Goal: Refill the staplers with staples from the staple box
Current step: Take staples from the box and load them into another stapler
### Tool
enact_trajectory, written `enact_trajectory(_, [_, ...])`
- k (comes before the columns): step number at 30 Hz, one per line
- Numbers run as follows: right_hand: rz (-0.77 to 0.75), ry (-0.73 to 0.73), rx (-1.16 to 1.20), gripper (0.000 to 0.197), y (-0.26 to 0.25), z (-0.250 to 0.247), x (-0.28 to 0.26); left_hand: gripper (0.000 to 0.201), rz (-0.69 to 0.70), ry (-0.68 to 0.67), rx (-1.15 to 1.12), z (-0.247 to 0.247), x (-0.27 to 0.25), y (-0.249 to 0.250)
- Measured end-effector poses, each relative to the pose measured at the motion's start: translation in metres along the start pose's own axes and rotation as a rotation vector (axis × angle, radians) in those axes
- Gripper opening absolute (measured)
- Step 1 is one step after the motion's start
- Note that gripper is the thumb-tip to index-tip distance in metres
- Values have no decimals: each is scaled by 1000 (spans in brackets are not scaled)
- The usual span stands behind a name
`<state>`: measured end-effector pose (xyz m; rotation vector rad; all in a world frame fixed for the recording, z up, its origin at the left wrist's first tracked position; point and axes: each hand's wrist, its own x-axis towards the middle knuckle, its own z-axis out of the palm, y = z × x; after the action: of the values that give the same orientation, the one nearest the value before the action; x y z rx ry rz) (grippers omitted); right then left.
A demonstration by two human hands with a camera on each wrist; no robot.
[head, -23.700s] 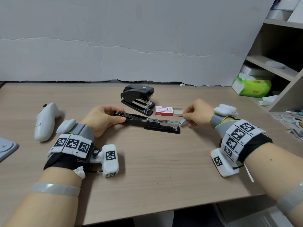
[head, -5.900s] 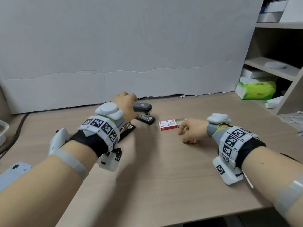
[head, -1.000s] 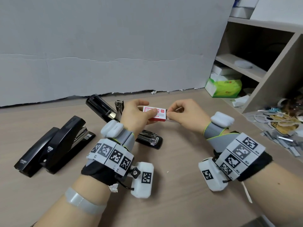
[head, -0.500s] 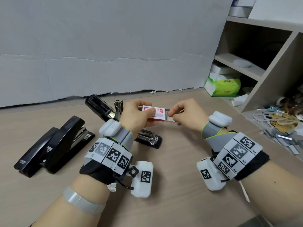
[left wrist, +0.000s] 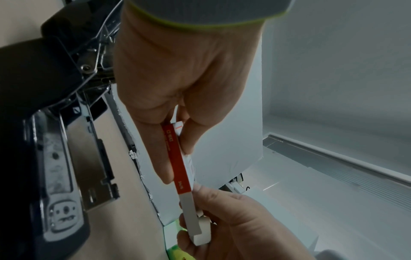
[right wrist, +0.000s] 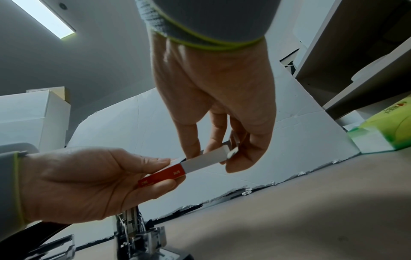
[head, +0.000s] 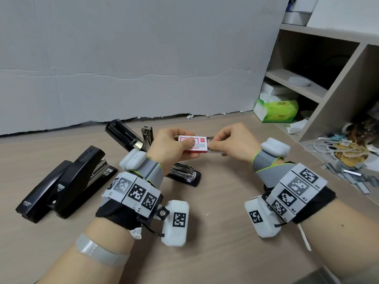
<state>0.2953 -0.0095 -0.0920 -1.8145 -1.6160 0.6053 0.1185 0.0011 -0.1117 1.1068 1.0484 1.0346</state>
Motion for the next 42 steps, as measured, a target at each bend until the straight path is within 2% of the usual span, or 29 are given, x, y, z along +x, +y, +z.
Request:
enact_trajectory(12, [-25,50,112,15,3,-2,2,5,12,24,-9,0,3,-2])
enact_trajectory(15, [-89,31,35,12,2,-8,2,4,7,55,2,-1,5,-3])
enact_trajectory(20, [-329,-152,-365,34,0,-17,4,3,-20,29,37,-1,4,-2])
enact_trajectory(25, [-336,-244,-458,35,1,-17,3,7,-49,-34,65,-2,2,-1])
enact_trajectory(33, [-363,-309,-611,15,-1,-22,-3,9,-83,-41,88,-3,4,-1])
enact_trajectory(35, [-371,-295,-599,13,-2,-23,-6,10,-82,-38,86,-2,4,-1])
enact_trajectory(37, [-374,-209,-534,13,-4,-24,-7,9,-76,-18,75,-3,3,-1])
enact_trajectory(40, [-315,-72,-306,10,-5,-25,-7,8,-64,16,69,-3,4,-1])
enact_trajectory(42, [-290,-100,-149,6,-6,-24,-8,5,-60,26,66,-2,4,-1])
